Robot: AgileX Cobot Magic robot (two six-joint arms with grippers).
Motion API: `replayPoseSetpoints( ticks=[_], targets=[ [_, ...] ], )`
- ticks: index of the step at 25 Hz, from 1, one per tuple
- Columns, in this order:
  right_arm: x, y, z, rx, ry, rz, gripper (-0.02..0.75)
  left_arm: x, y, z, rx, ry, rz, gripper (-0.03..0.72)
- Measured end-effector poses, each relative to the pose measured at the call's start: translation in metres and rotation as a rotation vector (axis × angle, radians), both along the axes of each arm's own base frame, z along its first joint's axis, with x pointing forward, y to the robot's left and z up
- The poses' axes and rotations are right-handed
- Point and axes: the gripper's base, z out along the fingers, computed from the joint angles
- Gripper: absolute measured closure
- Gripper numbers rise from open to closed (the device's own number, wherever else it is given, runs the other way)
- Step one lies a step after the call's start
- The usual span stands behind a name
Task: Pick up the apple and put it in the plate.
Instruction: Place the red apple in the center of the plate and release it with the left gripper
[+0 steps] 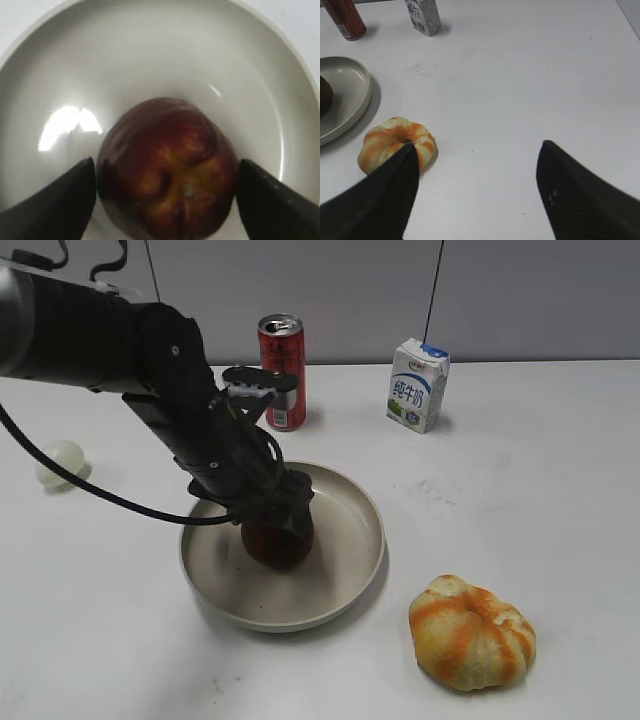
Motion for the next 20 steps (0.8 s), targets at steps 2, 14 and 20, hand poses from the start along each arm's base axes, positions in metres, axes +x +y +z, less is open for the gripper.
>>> replayPoseSetpoints(
  ticks=[2,14,20],
  targets=[
    [0.000,0.000,0.000,0.000,0.000,0.000,0.153,0.001,0.000,0.000,-0.001,-0.005,0.001,0.010],
    [0.000,0.000,0.000,0.000,0.000,0.000,0.153,-0.003,0.001,0.078,-0.045,-0.083,-0.066,-0.004],
    [0.000,0.000,0.000,0.000,0.000,0.000,0.153,-0.025,0.032,0.160,-0.014,-0.207,-0.113,-0.001]
  ],
)
